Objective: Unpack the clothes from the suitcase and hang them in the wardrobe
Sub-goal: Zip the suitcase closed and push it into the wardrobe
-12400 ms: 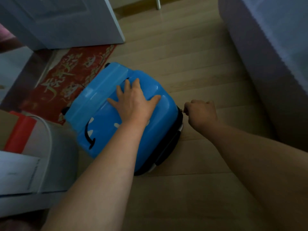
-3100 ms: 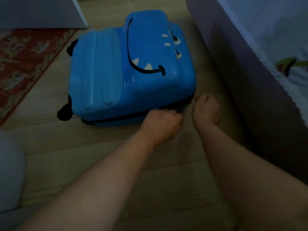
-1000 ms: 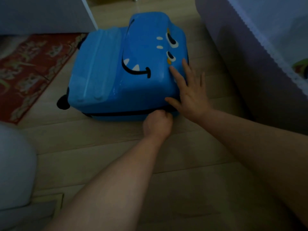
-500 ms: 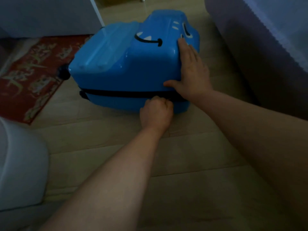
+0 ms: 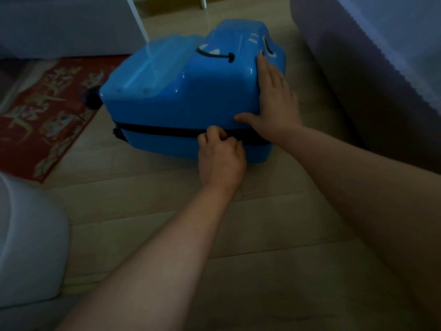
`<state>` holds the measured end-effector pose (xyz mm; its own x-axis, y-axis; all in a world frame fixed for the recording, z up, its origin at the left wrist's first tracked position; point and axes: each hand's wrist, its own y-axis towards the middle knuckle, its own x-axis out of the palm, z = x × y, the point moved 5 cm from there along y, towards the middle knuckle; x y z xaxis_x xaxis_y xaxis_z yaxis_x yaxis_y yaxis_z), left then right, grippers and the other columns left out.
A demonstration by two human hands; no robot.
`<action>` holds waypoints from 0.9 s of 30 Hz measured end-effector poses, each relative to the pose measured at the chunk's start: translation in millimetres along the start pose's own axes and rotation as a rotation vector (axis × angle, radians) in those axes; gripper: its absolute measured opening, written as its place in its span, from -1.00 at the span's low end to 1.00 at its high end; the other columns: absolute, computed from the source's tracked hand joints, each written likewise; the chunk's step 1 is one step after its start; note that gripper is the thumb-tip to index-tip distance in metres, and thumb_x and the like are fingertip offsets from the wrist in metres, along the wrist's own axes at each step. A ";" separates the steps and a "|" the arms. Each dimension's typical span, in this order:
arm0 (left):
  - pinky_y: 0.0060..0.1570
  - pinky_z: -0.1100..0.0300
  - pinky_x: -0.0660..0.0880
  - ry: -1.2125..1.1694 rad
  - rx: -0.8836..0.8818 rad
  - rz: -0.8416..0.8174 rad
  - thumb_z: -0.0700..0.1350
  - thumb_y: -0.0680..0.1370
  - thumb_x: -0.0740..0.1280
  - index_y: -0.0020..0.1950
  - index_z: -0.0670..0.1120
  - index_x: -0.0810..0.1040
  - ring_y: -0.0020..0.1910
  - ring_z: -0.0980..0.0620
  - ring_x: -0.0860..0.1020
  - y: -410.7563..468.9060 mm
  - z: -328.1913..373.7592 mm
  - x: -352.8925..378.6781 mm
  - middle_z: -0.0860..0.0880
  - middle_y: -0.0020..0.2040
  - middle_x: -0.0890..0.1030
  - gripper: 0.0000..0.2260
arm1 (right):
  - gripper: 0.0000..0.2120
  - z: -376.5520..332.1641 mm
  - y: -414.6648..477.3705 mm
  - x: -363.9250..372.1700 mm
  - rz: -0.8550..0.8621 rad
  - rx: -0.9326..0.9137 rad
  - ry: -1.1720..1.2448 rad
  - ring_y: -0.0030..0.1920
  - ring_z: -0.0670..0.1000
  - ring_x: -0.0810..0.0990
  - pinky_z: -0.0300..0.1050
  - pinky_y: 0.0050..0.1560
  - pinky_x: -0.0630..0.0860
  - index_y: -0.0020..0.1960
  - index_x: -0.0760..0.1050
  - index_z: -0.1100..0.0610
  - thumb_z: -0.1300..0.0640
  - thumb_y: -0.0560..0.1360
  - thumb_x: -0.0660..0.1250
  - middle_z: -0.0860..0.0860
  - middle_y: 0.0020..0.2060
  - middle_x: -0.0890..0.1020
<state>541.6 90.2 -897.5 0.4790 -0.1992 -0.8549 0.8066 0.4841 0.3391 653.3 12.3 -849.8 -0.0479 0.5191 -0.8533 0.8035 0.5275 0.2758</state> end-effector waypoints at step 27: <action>0.01 0.01 0.45 -0.090 0.152 -0.104 -0.05 0.57 0.28 -0.10 -0.18 0.61 0.02 -0.10 0.53 111.9 50.7 -104.9 -0.07 0.07 0.56 -0.78 | -0.18 9.9 44.6 -71.8 -0.143 0.560 0.172 0.44 0.27 0.18 0.27 0.36 0.15 0.51 -0.34 -0.09 -0.31 0.50 0.10 0.16 0.49 0.13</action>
<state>599.1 122.1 -750.0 0.4142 -0.3198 -0.8521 0.8929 0.3242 0.3124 698.4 -8.1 -780.5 -0.2367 0.5953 -0.7678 0.9700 0.1905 -0.1513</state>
